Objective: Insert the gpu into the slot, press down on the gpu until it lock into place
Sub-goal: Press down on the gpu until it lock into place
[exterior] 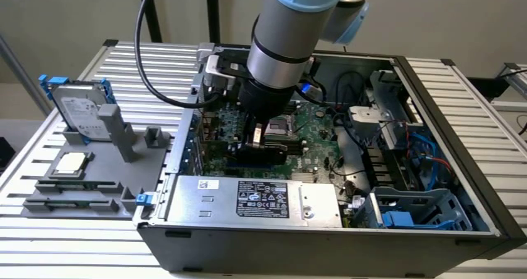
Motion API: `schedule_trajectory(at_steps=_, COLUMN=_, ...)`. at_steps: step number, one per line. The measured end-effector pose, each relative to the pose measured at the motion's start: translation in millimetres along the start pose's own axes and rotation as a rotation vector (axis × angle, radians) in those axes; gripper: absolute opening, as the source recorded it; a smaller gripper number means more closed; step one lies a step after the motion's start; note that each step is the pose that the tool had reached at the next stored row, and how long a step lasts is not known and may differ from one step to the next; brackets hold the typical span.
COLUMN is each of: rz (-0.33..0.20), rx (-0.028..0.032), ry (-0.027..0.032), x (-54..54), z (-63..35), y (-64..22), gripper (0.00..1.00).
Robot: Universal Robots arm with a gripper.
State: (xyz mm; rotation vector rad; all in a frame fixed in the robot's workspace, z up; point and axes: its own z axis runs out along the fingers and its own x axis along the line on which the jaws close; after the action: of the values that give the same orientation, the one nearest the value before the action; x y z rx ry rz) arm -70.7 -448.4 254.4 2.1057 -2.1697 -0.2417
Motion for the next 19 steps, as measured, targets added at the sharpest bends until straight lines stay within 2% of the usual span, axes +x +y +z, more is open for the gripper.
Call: schedule_trajectory(at_steps=19, rz=0.000, rx=0.0000, ry=0.0001, x=0.1, z=2.2, y=-0.4, gripper=0.26)
